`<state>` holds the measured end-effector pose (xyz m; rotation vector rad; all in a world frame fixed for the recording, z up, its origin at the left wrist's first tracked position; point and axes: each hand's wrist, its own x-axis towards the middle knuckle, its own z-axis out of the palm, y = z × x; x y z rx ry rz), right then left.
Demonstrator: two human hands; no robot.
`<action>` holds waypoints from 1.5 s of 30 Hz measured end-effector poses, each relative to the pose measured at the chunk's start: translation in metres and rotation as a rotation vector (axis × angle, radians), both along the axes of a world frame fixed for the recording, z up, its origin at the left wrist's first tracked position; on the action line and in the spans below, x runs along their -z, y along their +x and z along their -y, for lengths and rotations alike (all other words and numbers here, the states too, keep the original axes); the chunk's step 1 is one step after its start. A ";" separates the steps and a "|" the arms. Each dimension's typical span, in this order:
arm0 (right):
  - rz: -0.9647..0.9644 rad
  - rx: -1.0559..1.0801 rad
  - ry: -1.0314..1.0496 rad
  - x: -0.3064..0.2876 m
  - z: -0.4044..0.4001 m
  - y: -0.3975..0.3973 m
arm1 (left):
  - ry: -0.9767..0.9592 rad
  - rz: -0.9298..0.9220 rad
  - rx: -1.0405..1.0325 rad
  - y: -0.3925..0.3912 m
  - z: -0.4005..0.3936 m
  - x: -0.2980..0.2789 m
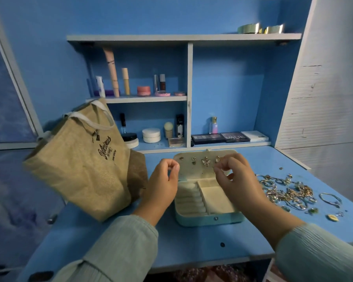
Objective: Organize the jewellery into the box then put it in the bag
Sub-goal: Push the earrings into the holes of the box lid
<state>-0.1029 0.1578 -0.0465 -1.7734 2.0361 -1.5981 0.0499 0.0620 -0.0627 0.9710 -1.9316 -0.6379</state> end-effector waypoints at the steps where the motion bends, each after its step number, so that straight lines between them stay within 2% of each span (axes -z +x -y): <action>1: -0.003 -0.002 0.009 0.000 0.003 0.002 | 0.010 -0.016 0.004 -0.001 0.003 0.000; 17: -0.049 -0.015 0.091 0.010 0.050 0.031 | 0.110 -0.157 0.041 -0.002 0.026 0.008; 23: 0.025 0.016 0.090 0.011 0.060 0.033 | 0.113 -0.190 0.078 0.000 0.027 0.010; 38: 0.031 0.036 0.044 0.013 0.063 0.035 | 0.093 -0.182 0.095 0.000 0.026 0.011; 45: -0.088 0.108 0.093 0.005 0.066 0.039 | 0.131 -0.232 0.172 0.002 0.027 0.013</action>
